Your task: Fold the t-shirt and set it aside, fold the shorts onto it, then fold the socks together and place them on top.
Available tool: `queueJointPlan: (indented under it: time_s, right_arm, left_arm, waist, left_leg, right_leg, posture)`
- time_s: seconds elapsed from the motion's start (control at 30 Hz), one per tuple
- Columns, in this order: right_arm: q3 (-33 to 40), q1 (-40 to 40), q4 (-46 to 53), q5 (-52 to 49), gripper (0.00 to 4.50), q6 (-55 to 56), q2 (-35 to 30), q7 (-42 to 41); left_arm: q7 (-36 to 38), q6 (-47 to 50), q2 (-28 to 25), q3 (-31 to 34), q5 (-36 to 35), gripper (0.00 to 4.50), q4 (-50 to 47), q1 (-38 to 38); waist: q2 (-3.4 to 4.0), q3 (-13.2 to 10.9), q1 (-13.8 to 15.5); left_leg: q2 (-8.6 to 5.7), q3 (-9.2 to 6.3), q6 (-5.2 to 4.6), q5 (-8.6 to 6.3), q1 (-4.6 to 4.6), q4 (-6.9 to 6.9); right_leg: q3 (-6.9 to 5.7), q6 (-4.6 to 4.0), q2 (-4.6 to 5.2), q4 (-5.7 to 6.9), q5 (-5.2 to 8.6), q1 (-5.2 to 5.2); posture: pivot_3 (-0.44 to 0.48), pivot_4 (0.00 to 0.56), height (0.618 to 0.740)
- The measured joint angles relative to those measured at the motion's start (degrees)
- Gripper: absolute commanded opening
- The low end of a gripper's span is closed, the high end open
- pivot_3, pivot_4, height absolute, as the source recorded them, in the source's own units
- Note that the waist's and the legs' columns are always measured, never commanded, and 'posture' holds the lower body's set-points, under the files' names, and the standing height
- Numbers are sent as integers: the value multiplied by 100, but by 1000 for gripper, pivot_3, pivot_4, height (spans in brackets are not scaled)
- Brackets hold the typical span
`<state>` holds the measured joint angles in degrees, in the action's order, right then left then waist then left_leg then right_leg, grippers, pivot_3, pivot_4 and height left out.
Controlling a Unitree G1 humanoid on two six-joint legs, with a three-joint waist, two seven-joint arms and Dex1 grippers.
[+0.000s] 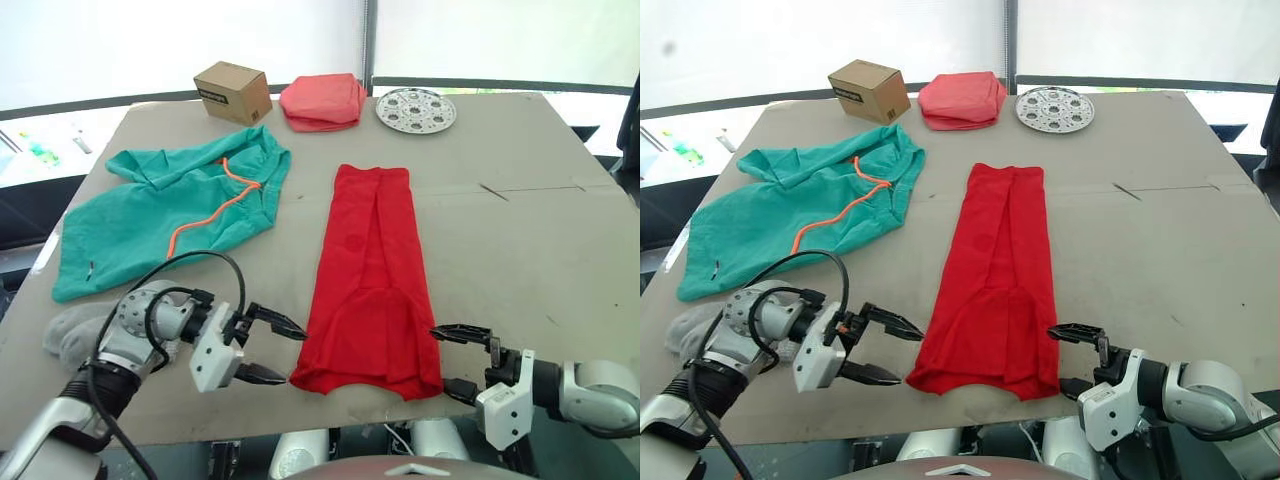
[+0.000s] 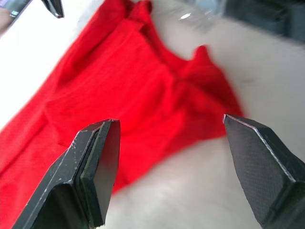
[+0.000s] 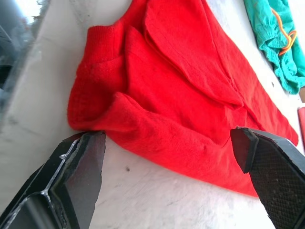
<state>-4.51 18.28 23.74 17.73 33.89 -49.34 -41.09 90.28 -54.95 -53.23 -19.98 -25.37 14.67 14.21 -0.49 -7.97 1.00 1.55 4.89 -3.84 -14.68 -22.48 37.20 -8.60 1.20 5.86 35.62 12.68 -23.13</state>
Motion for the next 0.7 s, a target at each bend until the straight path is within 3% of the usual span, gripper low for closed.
queueJointPlan:
  time_s: [0.13,0.23,0.5,0.7]
  right_arm:
    - [-14,19,21,-49,4451,-116,9,-15]
    - [-78,20,99,-54,4451,-169,17,-49]
    - [-193,70,213,-176,4451,-227,13,-114]
    - [-255,143,222,-182,4451,-84,-113,-174]
  left_arm:
    - [197,388,-336,-97,-366,3726,-196,-213]
    - [195,565,-294,-83,-372,3726,-336,-322]
    - [-323,701,198,8,631,3726,-279,-409]
    - [-639,705,365,81,991,3726,-257,-412]
  waist:
    - [-1,0,1]
    - [-1,0,5]
    - [-4,2,8]
    - [25,19,65]
  left_leg:
    - [0,0,0,0,0,2]
    - [-1,-1,0,-1,0,2]
    - [-2,-3,0,0,-1,1]
    - [-8,1,0,-1,5,6]
  right_leg:
    - [3,0,0,0,0,-1]
    - [4,0,0,0,1,0]
    - [4,1,-4,0,0,0]
    - [8,0,4,0,0,5]
  posture:
    - [0,150,736]
    - [0,150,736]
    - [0,150,736]
    - [0,150,736]
